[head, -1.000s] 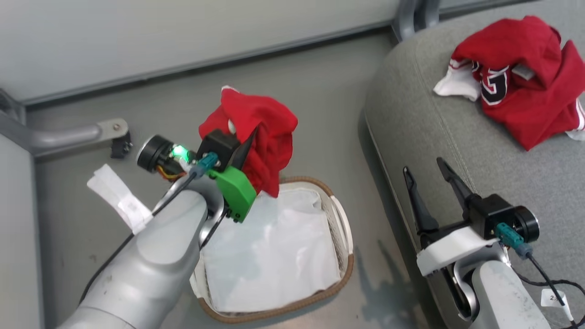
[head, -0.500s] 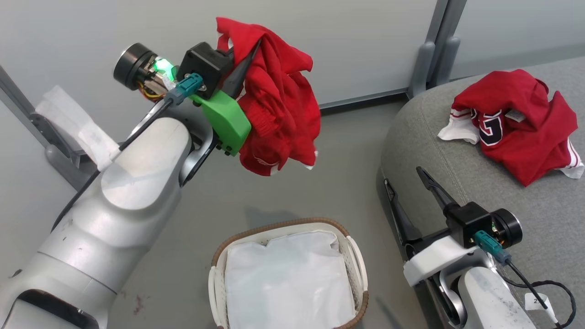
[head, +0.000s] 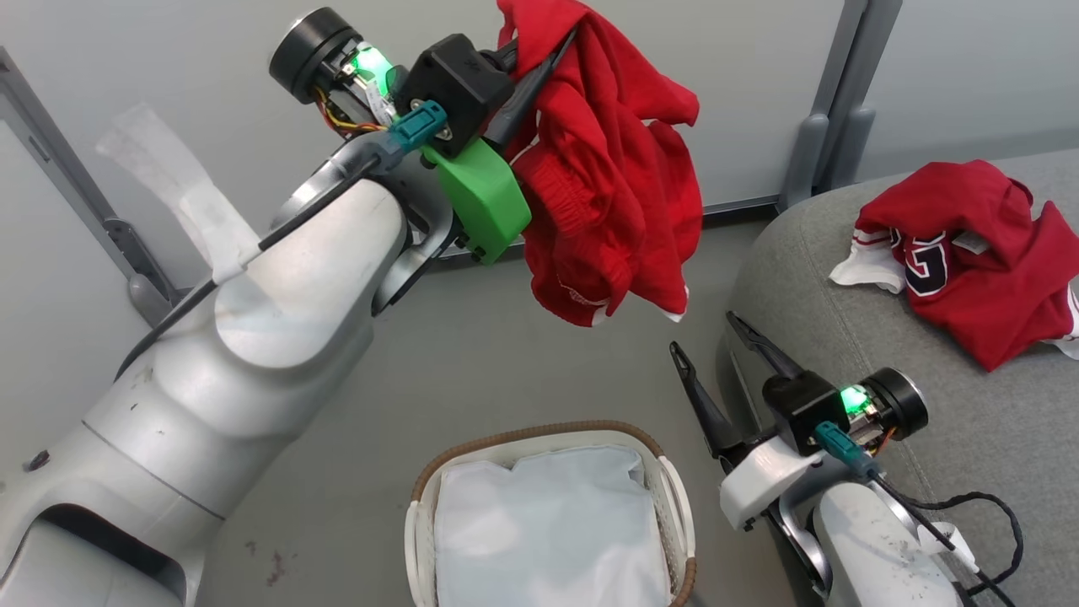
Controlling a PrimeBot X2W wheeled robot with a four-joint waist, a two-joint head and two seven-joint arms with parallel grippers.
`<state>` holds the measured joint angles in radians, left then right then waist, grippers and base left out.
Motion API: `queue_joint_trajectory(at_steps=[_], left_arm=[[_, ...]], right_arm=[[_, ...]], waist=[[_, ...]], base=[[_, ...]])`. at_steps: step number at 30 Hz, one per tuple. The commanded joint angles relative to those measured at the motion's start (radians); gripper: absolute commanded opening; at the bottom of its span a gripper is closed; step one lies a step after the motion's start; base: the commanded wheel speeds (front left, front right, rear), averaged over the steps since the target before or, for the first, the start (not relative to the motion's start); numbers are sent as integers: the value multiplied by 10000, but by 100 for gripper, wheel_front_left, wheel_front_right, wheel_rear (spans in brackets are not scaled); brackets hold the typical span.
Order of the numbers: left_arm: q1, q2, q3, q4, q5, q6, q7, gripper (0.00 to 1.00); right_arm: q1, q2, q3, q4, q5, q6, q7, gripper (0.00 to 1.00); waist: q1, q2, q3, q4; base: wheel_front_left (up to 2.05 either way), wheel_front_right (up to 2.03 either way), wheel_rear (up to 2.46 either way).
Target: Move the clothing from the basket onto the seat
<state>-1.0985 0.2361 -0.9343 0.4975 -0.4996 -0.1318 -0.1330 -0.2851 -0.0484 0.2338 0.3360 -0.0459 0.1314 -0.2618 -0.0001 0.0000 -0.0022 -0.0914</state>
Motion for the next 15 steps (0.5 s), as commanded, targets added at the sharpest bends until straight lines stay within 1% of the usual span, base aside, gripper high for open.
queue_joint_trajectory(at_steps=[1, 4, 7, 15], left_arm=[[-152, -35, -37, -128, -86, 22, 14, 0], [-156, -140, -179, -460, -153, 22, 64, 0], [-137, -194, -274, -743, -235, 22, 162, 0], [-139, -255, -429, -1213, -281, 38, 296, 0]], right_arm=[[-146, -39, -20, 147, -307, -14, -49, 100], [-337, -34, -69, 442, -760, -14, -49, 100], [-526, -39, -98, 655, -961, -14, -49, 100], [-1074, -36, 185, 1106, -842, -14, -49, 100]], waist=[[1, 0, -42, 61], [1, 0, -76, 149], [1, 0, -98, 245], [1, 0, -134, 522]], base=[[0, 0, 0], [0, 0, 0], [0, 0, 0], [0, 0, 0]])
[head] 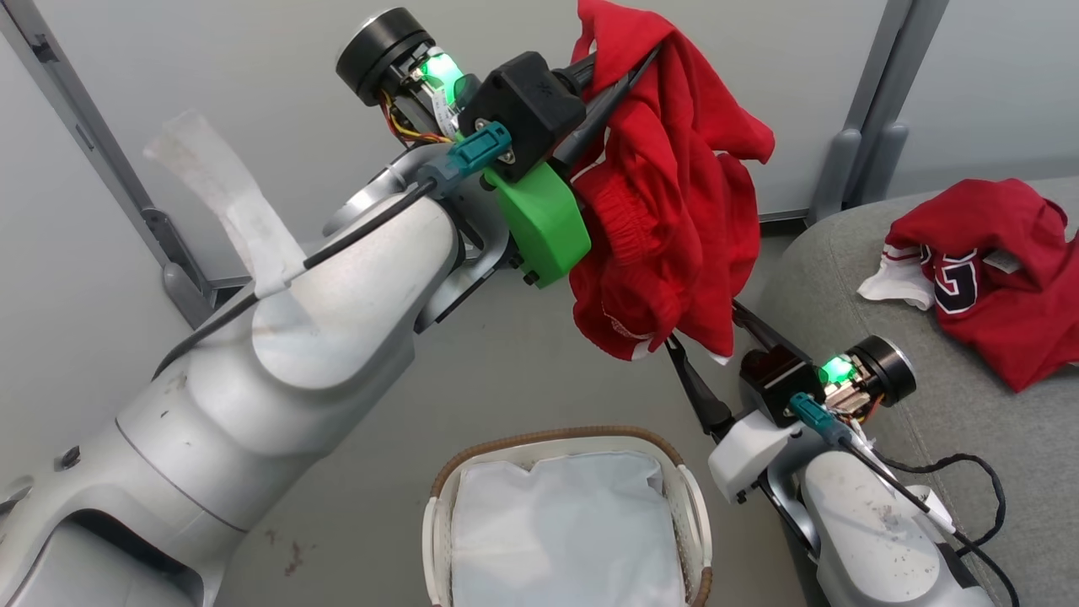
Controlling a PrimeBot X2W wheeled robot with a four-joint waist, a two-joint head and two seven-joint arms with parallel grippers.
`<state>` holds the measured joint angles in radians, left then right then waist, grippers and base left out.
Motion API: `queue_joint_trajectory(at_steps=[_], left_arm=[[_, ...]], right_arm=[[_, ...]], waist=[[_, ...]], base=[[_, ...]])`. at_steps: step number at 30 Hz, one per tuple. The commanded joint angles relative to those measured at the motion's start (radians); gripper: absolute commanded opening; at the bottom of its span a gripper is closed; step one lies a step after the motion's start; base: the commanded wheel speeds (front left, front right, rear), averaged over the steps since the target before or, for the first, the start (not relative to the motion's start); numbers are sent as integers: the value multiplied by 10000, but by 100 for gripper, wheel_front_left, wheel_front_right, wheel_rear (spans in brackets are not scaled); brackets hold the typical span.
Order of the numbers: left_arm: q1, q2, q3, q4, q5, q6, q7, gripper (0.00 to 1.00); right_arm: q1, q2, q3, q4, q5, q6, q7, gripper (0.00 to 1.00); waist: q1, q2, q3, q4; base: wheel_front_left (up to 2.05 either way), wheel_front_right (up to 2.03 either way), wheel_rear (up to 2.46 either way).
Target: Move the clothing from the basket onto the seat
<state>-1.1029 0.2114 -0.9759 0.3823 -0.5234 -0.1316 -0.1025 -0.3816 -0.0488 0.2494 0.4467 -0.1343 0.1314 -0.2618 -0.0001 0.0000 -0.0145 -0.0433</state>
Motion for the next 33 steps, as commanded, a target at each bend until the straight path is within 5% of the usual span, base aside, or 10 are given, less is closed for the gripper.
queue_joint_trajectory(at_steps=[1, 7, 8, 10, 11, 24, 25, 27, 28, 33], left_arm=[[-74, -9, -28, -98, -50, 45, -4, 0], [253, 66, -118, -303, -152, 75, 25, 0], [302, 96, -129, -311, -177, 90, 4, 0], [420, 136, -136, -295, -240, 89, -14, 0], [477, 158, -143, -282, -273, 99, -28, 0], [1773, 278, -8, 335, -882, 372, -712, 0], [1923, 238, 24, 403, -968, 398, -797, 4], [2204, 169, 43, 560, -1067, 469, -997, 35], [2391, 113, 102, 654, -1178, 503, -1113, 100], [3195, -107, 282, 1032, -1263, 658, -1501, 100]], right_arm=[[-168, -33, 47, -36, 39, -14, -49, 100], [-393, -33, -66, -516, -57, -14, -49, 100], [-403, -35, -71, -576, -49, -14, -49, 61], [-419, -33, -52, -644, -58, -14, -49, 27], [-431, -33, -51, -677, -47, -14, -49, 3], [-330, -35, -316, -1220, 330, -14, -49, 0], [-341, -35, -372, -1274, 374, -14, -49, 0], [-376, -33, -515, -1365, 393, -14, -49, 0], [-410, -33, -616, -1427, 427, -14, -49, 0], [-556, -37, -1030, -1718, 519, -14, -49, 0]], waist=[[1, 0, -14, 64], [1, 0, -49, 178], [1, 0, -57, 189], [1, 0, -70, 199], [1, 0, -73, 198], [1, 0, -21, 70], [1, 0, -10, 61], [1, 0, 18, 42], [1, 0, 37, 32], [1, 0, 112, 2]], base=[[0, 0, 0], [0, 0, 0], [0, 0, 0], [0, 0, 0], [0, 0, 0], [0, 0, 0], [0, 0, 0], [0, 0, 0], [0, 0, 0], [0, 0, 0]])
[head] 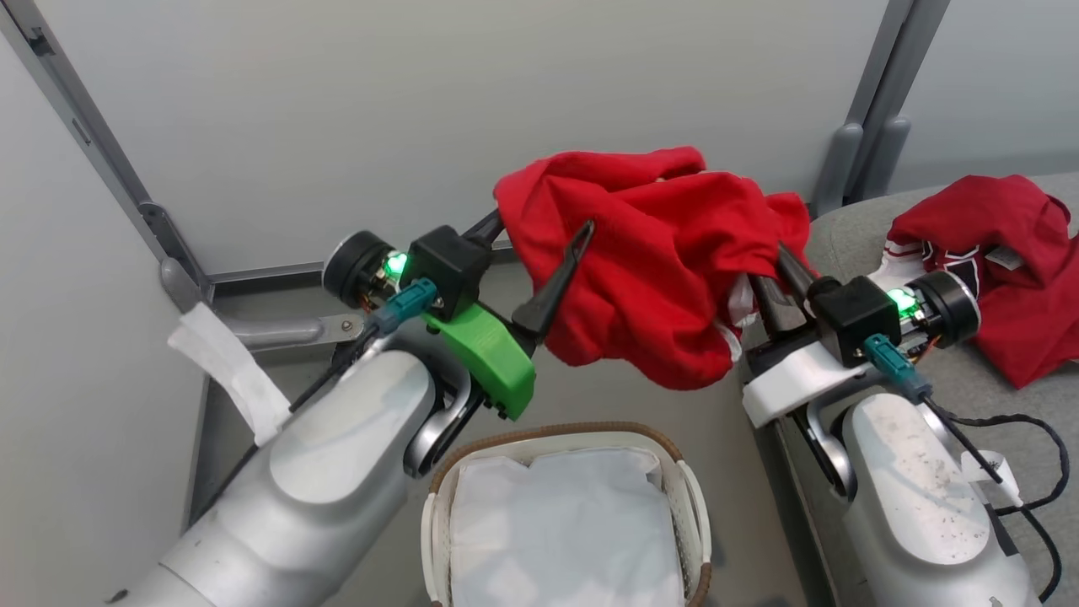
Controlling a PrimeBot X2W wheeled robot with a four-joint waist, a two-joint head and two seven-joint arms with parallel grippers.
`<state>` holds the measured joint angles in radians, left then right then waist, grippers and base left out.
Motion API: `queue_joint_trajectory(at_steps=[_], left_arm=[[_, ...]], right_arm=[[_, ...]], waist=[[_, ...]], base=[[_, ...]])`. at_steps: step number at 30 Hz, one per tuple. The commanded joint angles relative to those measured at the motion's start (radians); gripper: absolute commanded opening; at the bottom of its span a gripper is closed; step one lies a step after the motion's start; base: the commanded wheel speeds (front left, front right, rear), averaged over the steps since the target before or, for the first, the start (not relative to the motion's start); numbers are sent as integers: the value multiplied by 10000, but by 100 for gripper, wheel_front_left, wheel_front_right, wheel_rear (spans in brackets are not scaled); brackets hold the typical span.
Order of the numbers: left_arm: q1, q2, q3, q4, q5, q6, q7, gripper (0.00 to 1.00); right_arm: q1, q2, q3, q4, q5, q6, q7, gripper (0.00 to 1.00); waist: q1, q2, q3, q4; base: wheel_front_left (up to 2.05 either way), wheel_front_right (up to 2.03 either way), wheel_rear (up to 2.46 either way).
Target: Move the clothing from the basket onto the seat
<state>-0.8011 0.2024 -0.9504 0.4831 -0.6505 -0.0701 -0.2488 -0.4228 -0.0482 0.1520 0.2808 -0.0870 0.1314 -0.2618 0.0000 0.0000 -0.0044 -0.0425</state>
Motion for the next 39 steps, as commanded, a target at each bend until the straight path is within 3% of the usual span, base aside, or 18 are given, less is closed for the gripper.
queue_joint_trajectory(at_steps=[1, 14, 27, 39], left_arm=[[379, -66, 46, 123, 55, 70, -112, 100], [2478, -528, 1180, 583, 571, -127, -169, 100], [3508, -981, 2257, 562, 1514, -362, -170, 100], [3874, -1356, 2767, 432, 2216, -531, -158, 100]], right_arm=[[-152, -42, -170, -129, 53, -14, -49, 0], [-110, -38, -1138, -893, -157, -14, -49, 0], [275, -39, -1705, -913, -286, -14, -49, 0], [298, -41, -2179, -834, -369, -14, -49, 0]], waist=[[0, 0, 25, -11], [0, 0, 183, -101], [0, 0, 286, -212], [0, 0, 632, -1089]], base=[[0, 0, 0], [0, 0, 0], [0, 0, 0], [0, 0, 0]])
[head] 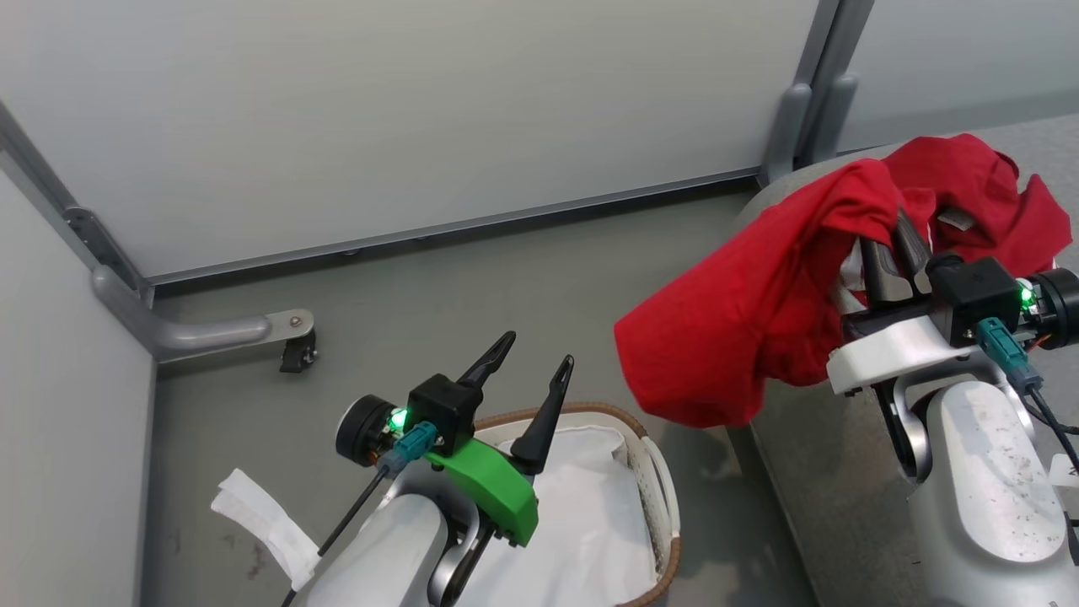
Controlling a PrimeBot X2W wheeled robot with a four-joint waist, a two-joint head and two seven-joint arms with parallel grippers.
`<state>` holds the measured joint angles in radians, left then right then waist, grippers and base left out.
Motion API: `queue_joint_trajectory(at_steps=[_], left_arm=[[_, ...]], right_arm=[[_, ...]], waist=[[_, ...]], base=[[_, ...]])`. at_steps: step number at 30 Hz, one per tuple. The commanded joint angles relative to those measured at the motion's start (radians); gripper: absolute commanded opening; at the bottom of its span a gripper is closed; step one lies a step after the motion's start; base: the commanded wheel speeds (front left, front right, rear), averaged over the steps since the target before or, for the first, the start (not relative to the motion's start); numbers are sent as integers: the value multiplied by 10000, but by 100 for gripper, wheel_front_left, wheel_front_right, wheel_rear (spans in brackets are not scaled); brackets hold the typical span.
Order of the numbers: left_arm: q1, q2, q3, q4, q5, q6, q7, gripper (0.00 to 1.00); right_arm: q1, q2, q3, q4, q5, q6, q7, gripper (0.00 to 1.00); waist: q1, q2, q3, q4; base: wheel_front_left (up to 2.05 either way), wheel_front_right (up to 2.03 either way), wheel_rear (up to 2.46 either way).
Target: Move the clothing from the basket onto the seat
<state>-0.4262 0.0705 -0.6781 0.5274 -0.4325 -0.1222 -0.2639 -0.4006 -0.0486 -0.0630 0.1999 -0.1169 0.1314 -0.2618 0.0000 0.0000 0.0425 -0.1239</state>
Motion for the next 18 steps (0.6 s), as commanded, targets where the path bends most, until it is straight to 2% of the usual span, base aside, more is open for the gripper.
queue_joint_trajectory(at_steps=[1, 12, 18], left_arm=[[129, -64, 79, -53, 88, -19, -7, 100], [-99, -168, 67, -224, 453, -87, -7, 100], [-236, -181, -103, -232, 520, -99, -7, 100]], right_arm=[[70, -37, -57, -40, -102, -14, -49, 0], [-129, -33, -445, -216, -102, -14, -49, 0], [-197, -32, -522, -253, 38, -15, -49, 0]], waist=[[0, 0, 227, -423], [0, 0, 896, -1901], [0, 0, 1136, -2388]], base=[[0, 0, 0], [0, 0, 0], [0, 0, 0]])
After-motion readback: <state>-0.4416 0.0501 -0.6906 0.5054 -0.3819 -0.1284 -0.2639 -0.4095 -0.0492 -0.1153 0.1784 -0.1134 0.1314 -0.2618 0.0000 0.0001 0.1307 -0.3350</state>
